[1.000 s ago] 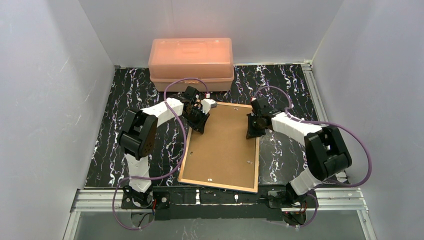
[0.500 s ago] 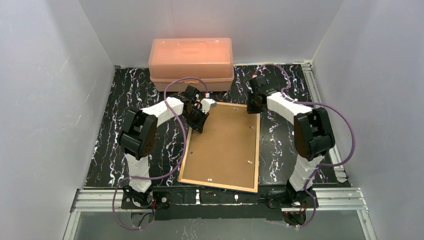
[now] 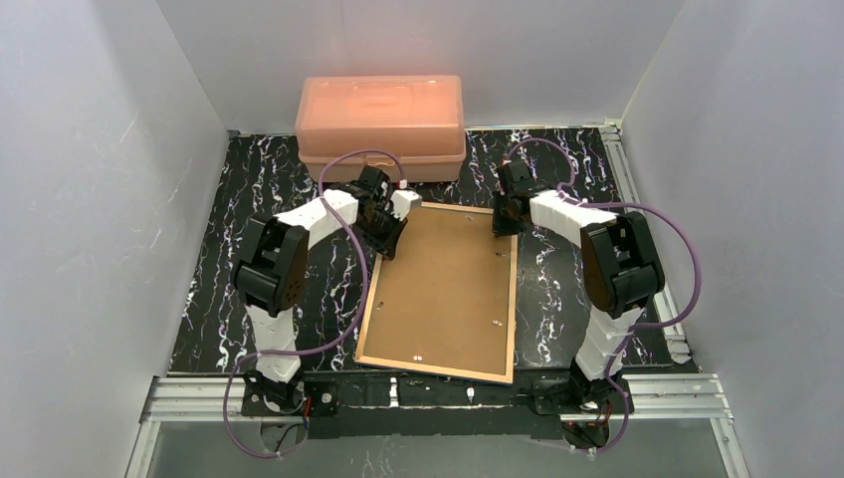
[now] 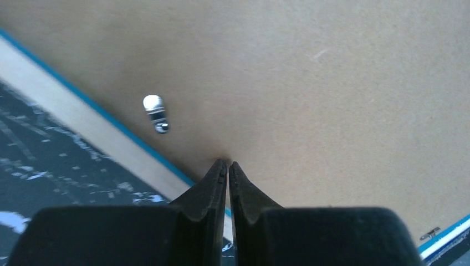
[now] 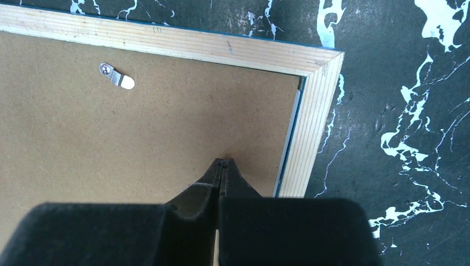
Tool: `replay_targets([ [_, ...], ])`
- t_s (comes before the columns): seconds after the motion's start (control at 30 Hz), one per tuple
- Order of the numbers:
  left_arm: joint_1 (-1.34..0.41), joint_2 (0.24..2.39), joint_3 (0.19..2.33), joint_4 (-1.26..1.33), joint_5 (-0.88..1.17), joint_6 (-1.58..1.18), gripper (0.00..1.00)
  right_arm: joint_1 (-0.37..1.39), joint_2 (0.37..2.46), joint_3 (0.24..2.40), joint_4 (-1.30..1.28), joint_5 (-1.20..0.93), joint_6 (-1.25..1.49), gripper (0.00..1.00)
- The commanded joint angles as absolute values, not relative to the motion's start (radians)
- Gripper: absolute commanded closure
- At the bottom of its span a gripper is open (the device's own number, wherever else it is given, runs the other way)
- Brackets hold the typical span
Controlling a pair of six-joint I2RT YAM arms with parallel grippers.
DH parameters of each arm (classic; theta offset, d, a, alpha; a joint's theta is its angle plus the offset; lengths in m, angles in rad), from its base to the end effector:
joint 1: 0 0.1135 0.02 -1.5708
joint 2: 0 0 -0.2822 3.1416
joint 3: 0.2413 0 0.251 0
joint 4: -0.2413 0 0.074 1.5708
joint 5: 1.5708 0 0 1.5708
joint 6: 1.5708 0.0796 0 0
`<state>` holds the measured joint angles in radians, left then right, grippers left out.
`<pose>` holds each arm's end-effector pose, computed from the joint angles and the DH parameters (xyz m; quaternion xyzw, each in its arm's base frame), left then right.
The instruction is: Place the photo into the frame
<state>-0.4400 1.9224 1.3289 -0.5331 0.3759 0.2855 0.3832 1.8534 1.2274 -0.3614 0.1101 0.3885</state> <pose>0.3643 -0.2038 0.1582 0.3785 0.8813 -0.1984 0.2017 0.3888 0.1473 0.1625 0.0184 0.9563 0.0592 0.2859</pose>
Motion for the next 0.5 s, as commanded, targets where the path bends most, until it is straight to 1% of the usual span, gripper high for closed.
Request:
replay_targets([
  [0.0,-0.403,1.898,1.405,-0.553,0.348,0.297,0.95,0.374,1.871,1.205,-0.370,0.110,0.392,0.95],
  [0.3,-0.400,1.981,1.468,-0.450,0.301,0.278,0.95,0.383,1.794,1.226,-0.353,0.015,0.439,0.92],
  [0.47,-0.401,2.018,1.492,-0.426,0.303,0.271,0.96,0.414,1.795,1.224,-0.322,-0.023,0.475,0.92],
])
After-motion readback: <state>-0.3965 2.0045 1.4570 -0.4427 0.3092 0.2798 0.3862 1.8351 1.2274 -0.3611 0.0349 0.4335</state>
